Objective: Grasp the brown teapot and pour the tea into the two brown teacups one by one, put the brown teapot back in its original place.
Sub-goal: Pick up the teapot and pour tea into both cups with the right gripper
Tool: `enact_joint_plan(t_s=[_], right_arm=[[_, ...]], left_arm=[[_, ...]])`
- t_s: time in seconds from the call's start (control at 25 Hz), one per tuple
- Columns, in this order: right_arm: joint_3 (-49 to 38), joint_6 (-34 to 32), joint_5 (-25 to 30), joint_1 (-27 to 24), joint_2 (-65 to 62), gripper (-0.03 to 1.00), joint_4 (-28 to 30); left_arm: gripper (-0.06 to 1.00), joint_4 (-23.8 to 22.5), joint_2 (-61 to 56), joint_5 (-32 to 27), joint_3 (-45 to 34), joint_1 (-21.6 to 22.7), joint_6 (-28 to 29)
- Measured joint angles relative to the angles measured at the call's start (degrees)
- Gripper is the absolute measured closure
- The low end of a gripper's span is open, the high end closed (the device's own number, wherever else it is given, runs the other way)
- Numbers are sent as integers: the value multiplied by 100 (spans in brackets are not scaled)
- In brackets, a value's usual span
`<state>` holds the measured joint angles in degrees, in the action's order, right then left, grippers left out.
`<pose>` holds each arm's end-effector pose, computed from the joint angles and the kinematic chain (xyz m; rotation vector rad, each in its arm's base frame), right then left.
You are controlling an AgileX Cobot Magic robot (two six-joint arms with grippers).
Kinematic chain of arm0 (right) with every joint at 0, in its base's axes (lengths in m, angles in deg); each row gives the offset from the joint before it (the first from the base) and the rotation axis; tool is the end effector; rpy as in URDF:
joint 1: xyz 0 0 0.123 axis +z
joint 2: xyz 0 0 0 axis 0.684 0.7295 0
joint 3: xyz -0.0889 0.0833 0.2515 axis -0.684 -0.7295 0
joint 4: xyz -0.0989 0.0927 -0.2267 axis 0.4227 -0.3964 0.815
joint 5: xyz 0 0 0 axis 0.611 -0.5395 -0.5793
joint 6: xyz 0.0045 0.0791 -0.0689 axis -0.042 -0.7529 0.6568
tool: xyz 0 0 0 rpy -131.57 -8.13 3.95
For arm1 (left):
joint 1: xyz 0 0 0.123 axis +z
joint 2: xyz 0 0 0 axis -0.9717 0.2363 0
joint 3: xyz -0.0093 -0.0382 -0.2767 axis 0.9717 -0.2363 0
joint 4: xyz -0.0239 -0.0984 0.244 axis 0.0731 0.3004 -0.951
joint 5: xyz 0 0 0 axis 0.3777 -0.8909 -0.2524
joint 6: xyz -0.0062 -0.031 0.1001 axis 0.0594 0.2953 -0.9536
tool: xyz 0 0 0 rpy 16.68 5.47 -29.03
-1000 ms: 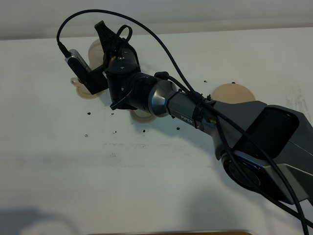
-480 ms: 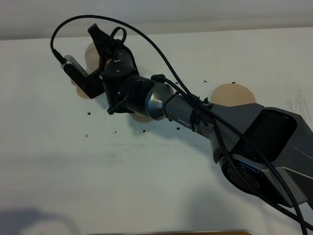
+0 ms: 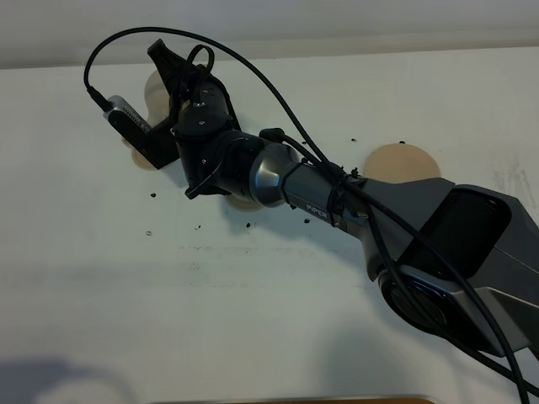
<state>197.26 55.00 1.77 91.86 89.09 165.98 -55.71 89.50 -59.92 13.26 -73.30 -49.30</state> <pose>0.4313 0.3972 0.1527 -1.9213 0.9724 -1.1858 0.0275 0.0030 0.2654 -0.0962 2.0747 0.0291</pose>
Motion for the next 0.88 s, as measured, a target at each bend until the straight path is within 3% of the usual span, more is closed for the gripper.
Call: enact_joint_plan(t_s=[0.88], right_arm=[[0, 15, 10, 61, 0, 86, 570]], left_arm=[[63, 0, 0, 0, 0, 0, 0]])
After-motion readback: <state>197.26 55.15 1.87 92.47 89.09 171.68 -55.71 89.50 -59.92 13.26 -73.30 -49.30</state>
